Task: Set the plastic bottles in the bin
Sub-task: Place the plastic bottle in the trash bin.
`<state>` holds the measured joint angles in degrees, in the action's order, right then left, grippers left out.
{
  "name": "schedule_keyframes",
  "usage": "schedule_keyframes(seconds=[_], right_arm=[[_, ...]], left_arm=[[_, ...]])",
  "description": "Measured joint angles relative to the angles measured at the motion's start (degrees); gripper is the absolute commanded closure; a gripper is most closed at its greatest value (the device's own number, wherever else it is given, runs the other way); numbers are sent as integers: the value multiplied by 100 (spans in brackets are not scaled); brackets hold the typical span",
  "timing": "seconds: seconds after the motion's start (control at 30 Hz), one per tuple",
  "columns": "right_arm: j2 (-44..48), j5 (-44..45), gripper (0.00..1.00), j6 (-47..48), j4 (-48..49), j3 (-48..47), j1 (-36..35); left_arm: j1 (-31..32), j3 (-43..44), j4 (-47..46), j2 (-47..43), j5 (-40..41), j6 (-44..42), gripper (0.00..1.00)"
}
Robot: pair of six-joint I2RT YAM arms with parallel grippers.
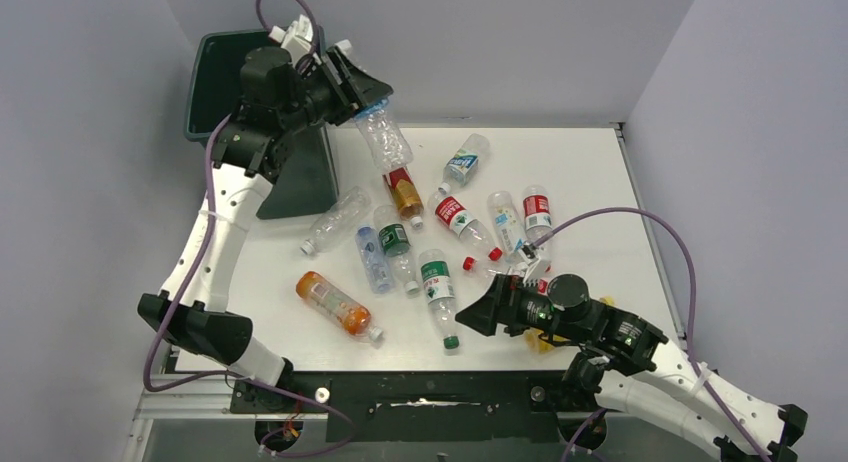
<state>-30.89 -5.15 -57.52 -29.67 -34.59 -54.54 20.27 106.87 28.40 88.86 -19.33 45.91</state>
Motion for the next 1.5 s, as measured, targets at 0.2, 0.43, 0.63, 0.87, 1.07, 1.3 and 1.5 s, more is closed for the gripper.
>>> schedule_keyframes(seconds=[0.2,0.43,0.63,0.87,1.07,1.3,1.5], right_arm=[[96,0,2,-68,33,96,0],[4,-9,2,-131,94,160,-26],[-142,-50,2,-155,105,160,-26],[-129,-48,2,-304,103,160,-35],[-116,-46,2,-339,28,70,-68],[-219,-46,2,-356,17,20,-70],[-431,-50,2,-363,151,20,-74]], left_arm=[[-721,326,-44,85,-350,107,49],[-1707,656,-315,216,-782,376,49],[-2396,866,-640,321,-852,529,49],[-3077,870,-1178,579,-850,664,49],[-3314,841,-1320,940,-791,575,47],[-3307,815,-1314,1202,-754,232,31],[-3292,1012,-824,1447,-564,-168,19]])
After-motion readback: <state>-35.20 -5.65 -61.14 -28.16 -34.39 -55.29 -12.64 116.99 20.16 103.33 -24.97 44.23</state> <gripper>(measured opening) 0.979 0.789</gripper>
